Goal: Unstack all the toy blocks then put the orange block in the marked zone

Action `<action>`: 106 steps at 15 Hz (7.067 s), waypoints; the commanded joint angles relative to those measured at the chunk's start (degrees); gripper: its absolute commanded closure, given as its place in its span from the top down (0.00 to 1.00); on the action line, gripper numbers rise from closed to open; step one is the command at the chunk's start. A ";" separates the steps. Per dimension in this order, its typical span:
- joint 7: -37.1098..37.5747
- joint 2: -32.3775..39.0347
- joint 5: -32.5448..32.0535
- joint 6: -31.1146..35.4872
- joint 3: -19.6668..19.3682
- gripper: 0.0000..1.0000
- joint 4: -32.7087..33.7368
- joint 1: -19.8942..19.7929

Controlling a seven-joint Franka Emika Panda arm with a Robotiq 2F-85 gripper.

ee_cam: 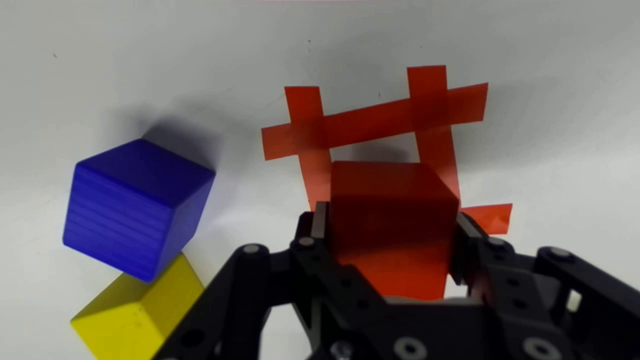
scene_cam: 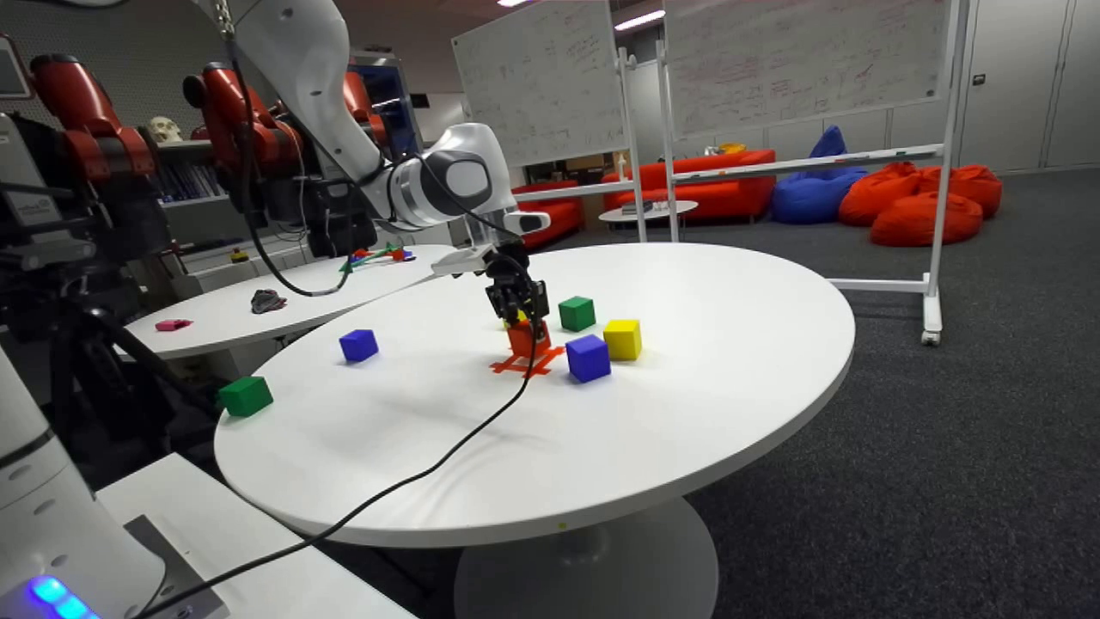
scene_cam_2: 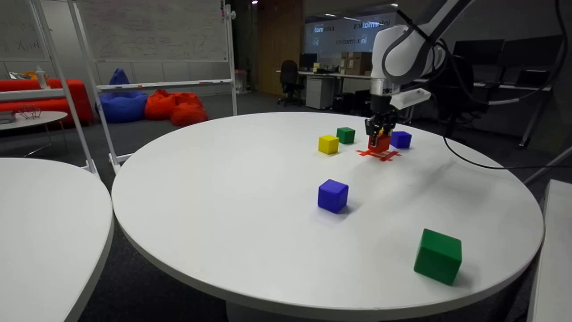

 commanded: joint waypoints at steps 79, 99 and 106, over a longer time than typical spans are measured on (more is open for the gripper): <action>0.47 2.12 0.05 -0.03 -0.59 1.00 0.37 -0.12; 9.70 -2.17 -9.38 12.47 -7.81 1.00 -9.46 8.20; 10.05 -0.50 -11.25 12.83 -9.88 1.00 -8.74 10.92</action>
